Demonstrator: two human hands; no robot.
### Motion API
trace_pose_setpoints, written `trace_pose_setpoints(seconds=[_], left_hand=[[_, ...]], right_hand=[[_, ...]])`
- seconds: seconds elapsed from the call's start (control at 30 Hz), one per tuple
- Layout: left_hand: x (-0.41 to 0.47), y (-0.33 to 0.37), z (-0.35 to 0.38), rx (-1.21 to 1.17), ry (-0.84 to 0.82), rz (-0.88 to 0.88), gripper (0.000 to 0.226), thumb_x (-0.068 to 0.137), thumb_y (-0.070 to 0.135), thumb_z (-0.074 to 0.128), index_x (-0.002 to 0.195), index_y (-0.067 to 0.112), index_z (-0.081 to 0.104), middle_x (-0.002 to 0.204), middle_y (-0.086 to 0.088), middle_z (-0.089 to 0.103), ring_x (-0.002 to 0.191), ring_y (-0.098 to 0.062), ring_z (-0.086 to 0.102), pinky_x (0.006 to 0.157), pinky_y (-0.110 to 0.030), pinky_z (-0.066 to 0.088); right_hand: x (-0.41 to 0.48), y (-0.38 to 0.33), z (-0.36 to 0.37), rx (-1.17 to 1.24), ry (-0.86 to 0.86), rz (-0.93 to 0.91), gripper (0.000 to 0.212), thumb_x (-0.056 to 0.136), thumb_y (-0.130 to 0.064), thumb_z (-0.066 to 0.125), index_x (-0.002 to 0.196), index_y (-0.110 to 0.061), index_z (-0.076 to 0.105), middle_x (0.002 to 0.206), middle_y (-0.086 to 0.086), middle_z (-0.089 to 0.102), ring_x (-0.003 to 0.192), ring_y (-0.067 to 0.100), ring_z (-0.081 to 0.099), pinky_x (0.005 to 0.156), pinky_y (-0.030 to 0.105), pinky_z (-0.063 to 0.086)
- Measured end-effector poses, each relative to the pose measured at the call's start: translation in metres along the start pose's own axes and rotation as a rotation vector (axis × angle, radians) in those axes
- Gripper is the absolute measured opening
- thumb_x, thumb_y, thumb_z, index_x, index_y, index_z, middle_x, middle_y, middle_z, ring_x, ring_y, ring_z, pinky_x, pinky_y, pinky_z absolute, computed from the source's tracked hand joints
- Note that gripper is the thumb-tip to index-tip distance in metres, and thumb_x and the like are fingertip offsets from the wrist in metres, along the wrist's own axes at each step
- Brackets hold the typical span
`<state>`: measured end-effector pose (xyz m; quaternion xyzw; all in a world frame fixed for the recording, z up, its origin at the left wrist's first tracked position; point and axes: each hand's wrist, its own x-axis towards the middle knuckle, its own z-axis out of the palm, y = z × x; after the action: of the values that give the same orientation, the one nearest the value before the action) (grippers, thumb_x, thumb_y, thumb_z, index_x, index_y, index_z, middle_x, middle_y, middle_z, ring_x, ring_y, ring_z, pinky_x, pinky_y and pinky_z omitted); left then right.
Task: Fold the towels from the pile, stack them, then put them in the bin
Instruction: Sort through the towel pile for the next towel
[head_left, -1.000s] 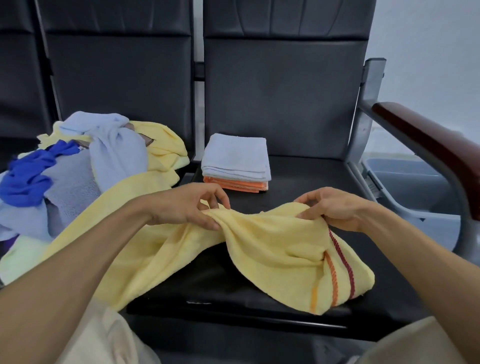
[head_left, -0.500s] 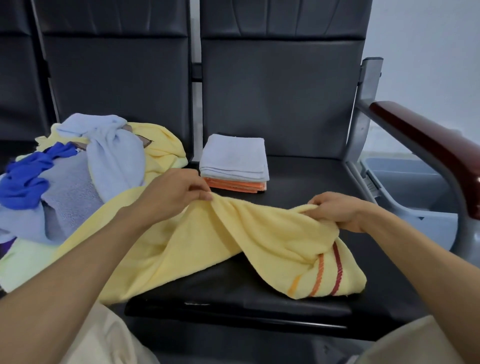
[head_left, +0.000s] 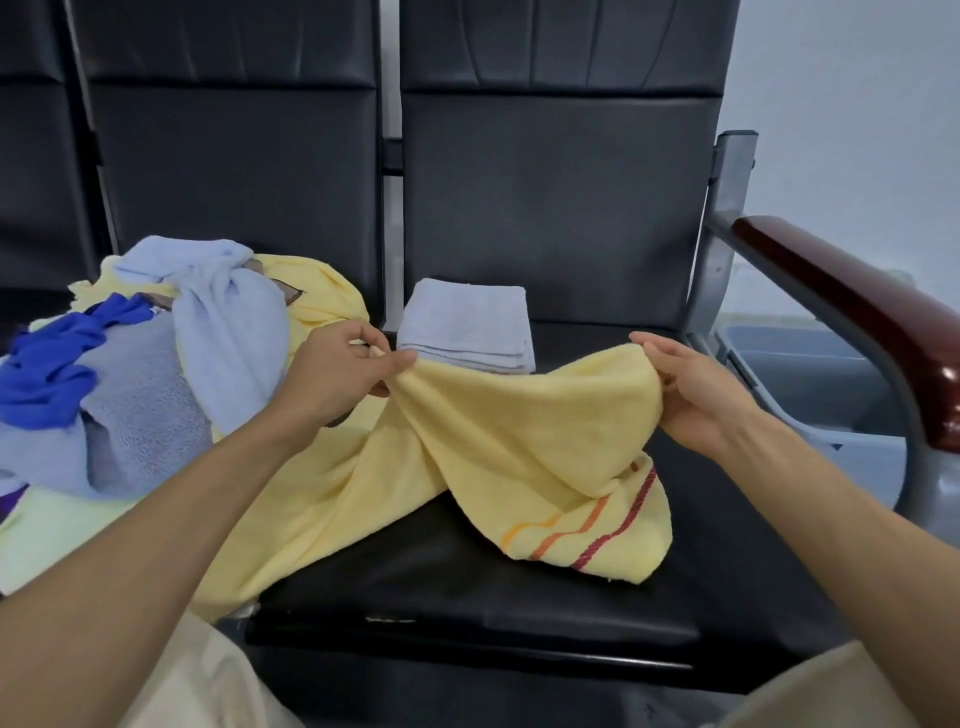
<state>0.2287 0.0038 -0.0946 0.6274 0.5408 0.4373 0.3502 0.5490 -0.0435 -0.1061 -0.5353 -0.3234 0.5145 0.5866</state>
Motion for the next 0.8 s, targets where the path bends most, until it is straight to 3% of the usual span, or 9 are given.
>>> trace_pose_setpoints(seconds=[0.07, 0.2, 0.3, 0.37, 0.43, 0.6, 0.7, 0.8], left_hand=[[0.003, -0.002, -0.001, -0.033, -0.03, -0.029, 0.012, 0.086, 0.014, 0.071, 0.091, 0.012, 0.061, 0.08, -0.007, 0.071, 0.077, -0.021, 0.07, 0.068, -0.023, 0.056], [0.001, -0.002, -0.003, -0.138, -0.038, -0.088, 0.017, 0.096, 0.006, 0.056, 0.112, 0.011, 0.06, 0.1, -0.012, 0.066, 0.093, -0.022, 0.065, 0.077, -0.033, 0.058], [-0.005, -0.007, 0.001, 0.018, -0.053, -0.093, 0.016, 0.1, 0.01, 0.048, 0.109, 0.014, 0.061, 0.102, -0.009, 0.061, 0.089, -0.021, 0.062, 0.076, -0.037, 0.058], [-0.005, -0.003, 0.002, 0.209, -0.072, -0.076, 0.018, 0.1, 0.015, 0.045, 0.107, 0.017, 0.062, 0.101, -0.002, 0.06, 0.088, -0.023, 0.062, 0.079, -0.041, 0.057], [-0.003, 0.012, 0.0, 0.257, -0.055, -0.063, 0.022, 0.098, 0.013, 0.043, 0.101, 0.018, 0.064, 0.097, 0.003, 0.059, 0.093, -0.022, 0.06, 0.085, -0.043, 0.054], [0.008, 0.082, -0.019, -0.07, 0.052, -0.1, 0.024, 0.094, 0.006, 0.045, 0.091, 0.014, 0.067, 0.094, -0.001, 0.061, 0.088, -0.017, 0.055, 0.082, -0.037, 0.05], [0.009, 0.125, -0.04, -0.214, 0.084, -0.063, 0.027, 0.093, 0.003, 0.046, 0.087, 0.016, 0.068, 0.099, -0.009, 0.062, 0.09, -0.024, 0.056, 0.085, -0.043, 0.052], [0.007, 0.166, -0.055, -0.305, 0.072, -0.001, 0.025, 0.093, -0.001, 0.047, 0.091, 0.014, 0.066, 0.102, -0.013, 0.06, 0.092, -0.025, 0.056, 0.074, -0.035, 0.051]], right_hand=[[0.0, 0.0, 0.0, 0.024, 0.01, -0.032, 0.026, 0.101, -0.012, 0.046, 0.119, -0.017, 0.064, 0.103, 0.003, 0.068, 0.083, 0.013, 0.063, 0.073, 0.03, 0.051], [-0.008, -0.005, 0.005, 0.016, 0.075, -0.092, 0.028, 0.102, -0.01, 0.041, 0.112, -0.017, 0.066, 0.112, 0.007, 0.068, 0.1, 0.019, 0.063, 0.077, 0.031, 0.052], [-0.02, -0.002, 0.01, -0.104, 0.094, -0.101, 0.024, 0.101, -0.019, 0.047, 0.113, -0.015, 0.068, 0.114, 0.011, 0.067, 0.099, 0.022, 0.062, 0.073, 0.032, 0.052], [-0.025, -0.006, 0.015, -0.105, 0.088, -0.095, 0.024, 0.099, -0.022, 0.051, 0.113, -0.013, 0.068, 0.113, 0.012, 0.066, 0.098, 0.022, 0.061, 0.07, 0.031, 0.051], [-0.03, -0.017, 0.021, -0.045, 0.089, -0.117, 0.024, 0.098, -0.021, 0.053, 0.115, -0.011, 0.068, 0.11, 0.01, 0.067, 0.094, 0.019, 0.061, 0.069, 0.03, 0.051], [-0.045, -0.068, 0.038, 0.062, 0.049, -0.219, 0.018, 0.092, -0.017, 0.063, 0.109, -0.015, 0.07, 0.111, 0.006, 0.071, 0.101, 0.019, 0.065, 0.087, 0.034, 0.054], [-0.059, -0.101, 0.043, 0.117, 0.023, -0.271, 0.018, 0.092, -0.014, 0.063, 0.108, -0.02, 0.07, 0.108, 0.002, 0.071, 0.095, 0.016, 0.067, 0.077, 0.029, 0.055], [-0.07, -0.131, 0.043, 0.159, -0.013, -0.315, 0.028, 0.098, -0.009, 0.052, 0.116, -0.024, 0.067, 0.101, 0.002, 0.07, 0.072, 0.009, 0.068, 0.058, 0.024, 0.053]])
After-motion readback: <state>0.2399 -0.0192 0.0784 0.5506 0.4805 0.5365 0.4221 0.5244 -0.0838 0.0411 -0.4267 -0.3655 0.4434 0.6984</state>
